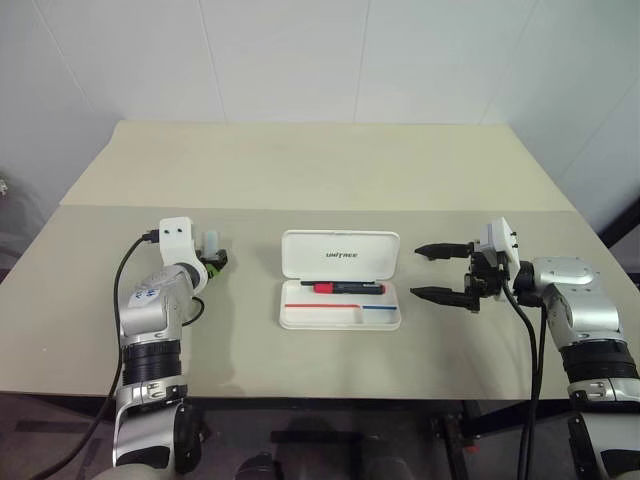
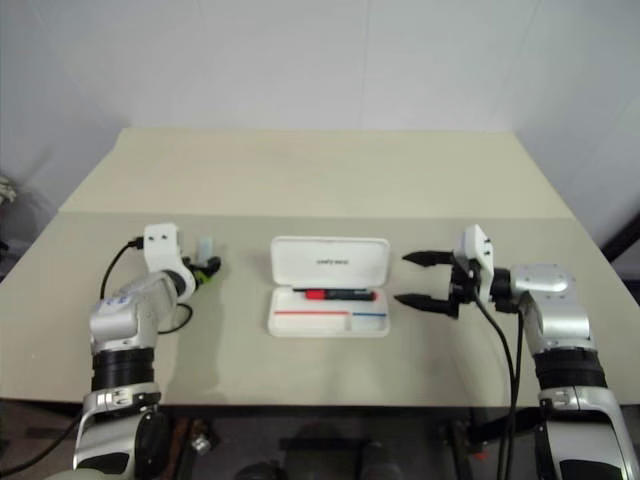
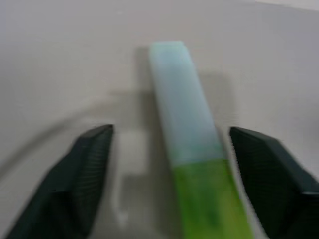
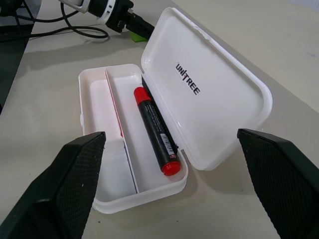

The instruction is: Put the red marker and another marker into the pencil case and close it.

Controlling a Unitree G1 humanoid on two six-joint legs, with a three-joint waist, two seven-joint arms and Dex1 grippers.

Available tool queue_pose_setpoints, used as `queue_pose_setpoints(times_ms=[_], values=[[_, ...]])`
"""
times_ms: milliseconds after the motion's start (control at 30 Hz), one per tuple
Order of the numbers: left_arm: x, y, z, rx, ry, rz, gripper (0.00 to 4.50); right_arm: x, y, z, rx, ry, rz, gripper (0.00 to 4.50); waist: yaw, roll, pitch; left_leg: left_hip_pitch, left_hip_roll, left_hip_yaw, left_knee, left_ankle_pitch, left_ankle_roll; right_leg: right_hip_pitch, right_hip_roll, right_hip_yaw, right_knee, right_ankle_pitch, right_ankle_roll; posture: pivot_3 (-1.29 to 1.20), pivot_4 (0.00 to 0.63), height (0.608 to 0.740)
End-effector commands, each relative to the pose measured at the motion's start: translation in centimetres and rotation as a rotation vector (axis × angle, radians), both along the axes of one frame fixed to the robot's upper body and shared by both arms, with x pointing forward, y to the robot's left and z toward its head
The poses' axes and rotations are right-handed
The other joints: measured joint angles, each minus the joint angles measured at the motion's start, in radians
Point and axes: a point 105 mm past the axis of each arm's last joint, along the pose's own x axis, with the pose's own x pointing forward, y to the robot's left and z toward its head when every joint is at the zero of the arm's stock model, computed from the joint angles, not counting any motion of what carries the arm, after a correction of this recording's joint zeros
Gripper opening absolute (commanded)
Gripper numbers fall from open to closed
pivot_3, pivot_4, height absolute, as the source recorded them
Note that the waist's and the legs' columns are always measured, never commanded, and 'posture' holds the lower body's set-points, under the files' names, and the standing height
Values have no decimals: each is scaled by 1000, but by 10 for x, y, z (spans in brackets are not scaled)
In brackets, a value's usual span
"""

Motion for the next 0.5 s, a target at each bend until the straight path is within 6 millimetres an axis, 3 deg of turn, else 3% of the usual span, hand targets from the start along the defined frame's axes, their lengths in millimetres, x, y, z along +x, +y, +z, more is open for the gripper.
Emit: queue_pose_setpoints(times_ms=[33,200,500], values=[[2,-4,-2,4,8,-24,2600,-3,-3,13,7,-54,2,4500,0,0,0,0,0,0,0,0,0,0,0,0,0,0,0,0,150,740],[3,-3,-3,5,8,-23,1015,-3,-3,14,6,-56,0,4500,1,0,0,-1,0,0,-1,0,0,0,0,0,-1,0,0,0,150,740],[1,-1,14,70,-31,-47,1005,-1,-2,14,7,-56,3,4500,0,0,0,-1,0,0,-1,0,0,0,0,0,-2,0,0,0,150,740]])
